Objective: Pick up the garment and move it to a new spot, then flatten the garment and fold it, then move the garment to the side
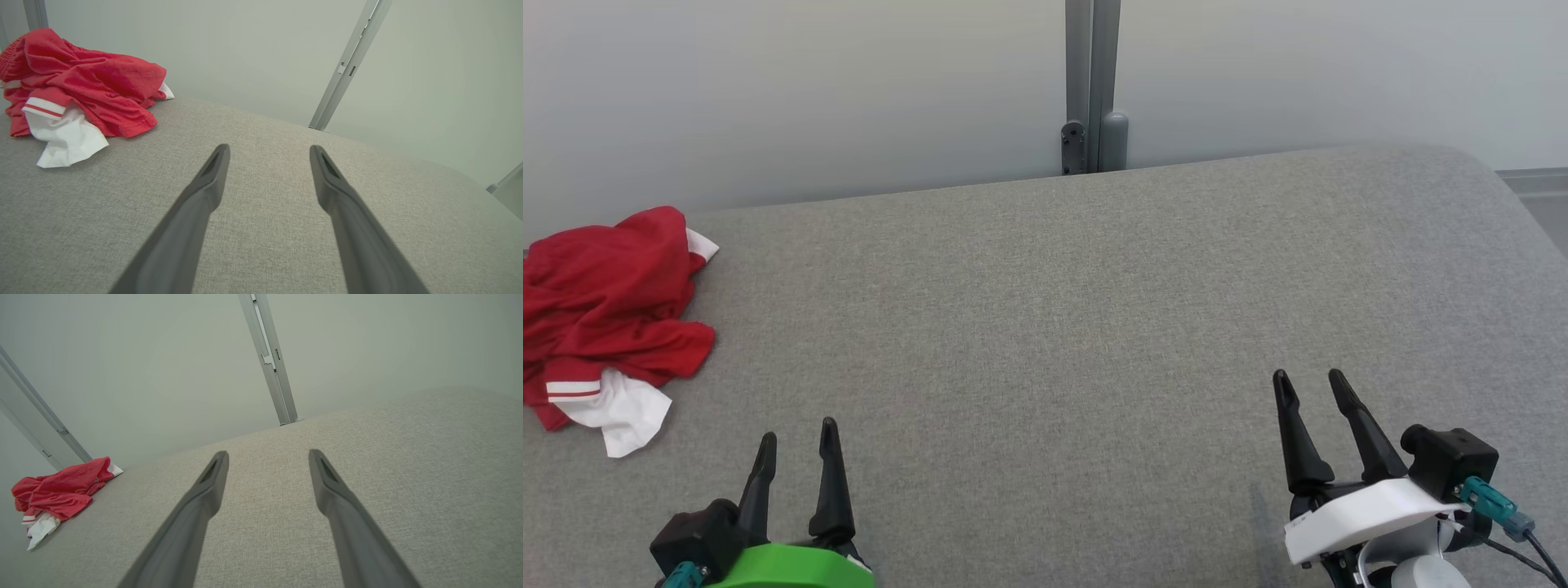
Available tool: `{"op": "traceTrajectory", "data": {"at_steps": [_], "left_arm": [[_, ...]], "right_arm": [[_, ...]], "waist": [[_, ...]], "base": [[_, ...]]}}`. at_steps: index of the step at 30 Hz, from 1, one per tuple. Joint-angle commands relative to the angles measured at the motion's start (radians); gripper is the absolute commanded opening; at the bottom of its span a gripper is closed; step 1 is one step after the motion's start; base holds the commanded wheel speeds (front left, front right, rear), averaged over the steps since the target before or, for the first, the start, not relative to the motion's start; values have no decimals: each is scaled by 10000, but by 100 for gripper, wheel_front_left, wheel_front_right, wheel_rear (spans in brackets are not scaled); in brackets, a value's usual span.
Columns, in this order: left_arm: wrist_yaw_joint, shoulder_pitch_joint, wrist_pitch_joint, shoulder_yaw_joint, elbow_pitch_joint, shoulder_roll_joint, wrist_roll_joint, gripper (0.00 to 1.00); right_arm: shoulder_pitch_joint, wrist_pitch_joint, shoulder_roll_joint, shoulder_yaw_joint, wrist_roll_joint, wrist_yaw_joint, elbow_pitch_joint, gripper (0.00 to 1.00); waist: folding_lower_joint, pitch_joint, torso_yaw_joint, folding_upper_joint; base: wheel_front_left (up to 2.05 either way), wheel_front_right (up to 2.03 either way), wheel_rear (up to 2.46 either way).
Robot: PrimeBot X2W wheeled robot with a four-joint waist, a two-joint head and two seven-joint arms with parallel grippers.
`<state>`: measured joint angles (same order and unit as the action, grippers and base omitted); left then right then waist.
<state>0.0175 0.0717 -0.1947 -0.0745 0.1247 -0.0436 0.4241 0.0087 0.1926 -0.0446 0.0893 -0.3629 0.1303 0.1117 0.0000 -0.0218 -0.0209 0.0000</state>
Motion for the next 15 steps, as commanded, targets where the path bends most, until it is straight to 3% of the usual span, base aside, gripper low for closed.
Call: {"op": "traceTrajectory", "data": {"at_steps": [1, 15], "left_arm": [[-24, 66, -76, 14, -57, -81, -261, 100], [-63, 200, -365, -36, 32, -89, -1258, 100]], "right_arm": [[46, 96, -57, 37, 258, 4, -93, 100], [126, 395, -69, 177, 1390, 5, -107, 100]], "waist": [[0, 0, -1, 0], [0, 21, -11, 0]], "base": [[0, 0, 0], [0, 0, 0]]}}
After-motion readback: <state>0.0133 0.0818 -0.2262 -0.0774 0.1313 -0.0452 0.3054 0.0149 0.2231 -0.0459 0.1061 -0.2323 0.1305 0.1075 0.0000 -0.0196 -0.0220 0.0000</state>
